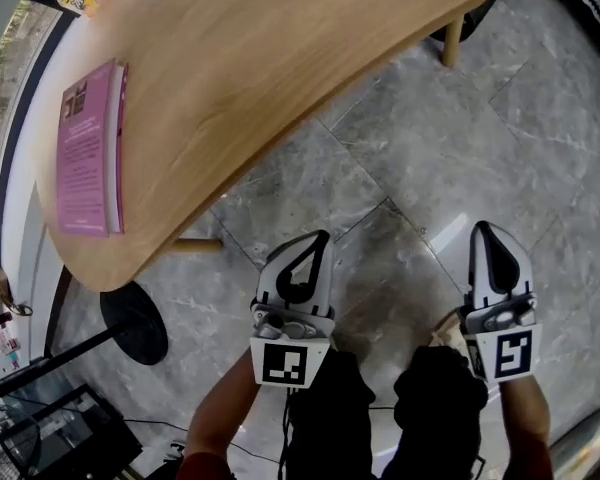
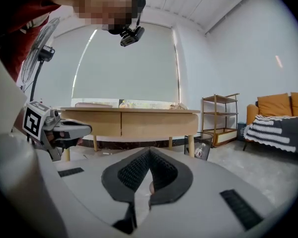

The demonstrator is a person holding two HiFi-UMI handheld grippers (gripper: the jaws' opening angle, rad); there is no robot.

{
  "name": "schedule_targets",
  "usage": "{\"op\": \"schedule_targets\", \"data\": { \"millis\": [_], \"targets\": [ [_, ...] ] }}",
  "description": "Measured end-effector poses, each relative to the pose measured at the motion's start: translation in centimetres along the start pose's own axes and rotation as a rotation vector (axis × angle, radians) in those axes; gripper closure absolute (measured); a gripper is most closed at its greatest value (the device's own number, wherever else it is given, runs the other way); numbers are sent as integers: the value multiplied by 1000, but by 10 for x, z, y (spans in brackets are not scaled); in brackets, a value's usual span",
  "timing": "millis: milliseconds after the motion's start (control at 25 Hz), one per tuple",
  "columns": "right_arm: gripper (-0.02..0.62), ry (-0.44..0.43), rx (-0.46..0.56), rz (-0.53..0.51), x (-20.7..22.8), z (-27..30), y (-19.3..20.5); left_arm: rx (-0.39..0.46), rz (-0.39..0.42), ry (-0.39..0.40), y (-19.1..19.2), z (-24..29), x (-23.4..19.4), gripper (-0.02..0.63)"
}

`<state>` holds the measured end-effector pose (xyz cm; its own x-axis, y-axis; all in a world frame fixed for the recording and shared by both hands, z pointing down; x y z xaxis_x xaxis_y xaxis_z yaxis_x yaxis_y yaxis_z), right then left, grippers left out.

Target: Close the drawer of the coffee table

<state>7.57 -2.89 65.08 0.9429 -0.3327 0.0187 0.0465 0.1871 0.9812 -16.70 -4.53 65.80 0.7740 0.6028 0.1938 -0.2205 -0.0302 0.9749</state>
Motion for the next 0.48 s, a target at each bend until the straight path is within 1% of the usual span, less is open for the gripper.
{"op": "schedule_targets", "data": {
  "millis": [80, 160, 240, 360, 480],
  "targets": [
    [598, -18, 19, 15, -5, -8, -42, -23, -30, -16, -38, -7, -7, 600],
    [598, -18, -7, 33, -10, -20, -86, -45, -70, -34, -81, -17, -14, 600],
    [598, -8, -37, 48, -14, -32, -131, -55, -105, -59, -129, -27, -25, 600],
    [598, 29, -53, 71, -18, -51, -204, -68, -151, -105, -204, -42, -41, 600],
    [598, 50, -59, 83, -24, -70, -279, -65, -222, -176, -284, -59, -59, 600]
  ]
}}
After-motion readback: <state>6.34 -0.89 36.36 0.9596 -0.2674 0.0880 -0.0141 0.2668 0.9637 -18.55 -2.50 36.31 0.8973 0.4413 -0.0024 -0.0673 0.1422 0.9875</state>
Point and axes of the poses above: the fingertips, and each gripper's own axes: z forward along the fingers, x to its right, y out of its underside, the point moved 6 cm from there along -z, backward along the fingers, and after that the axes turned 1 degree about z, right-handed, at the moved point
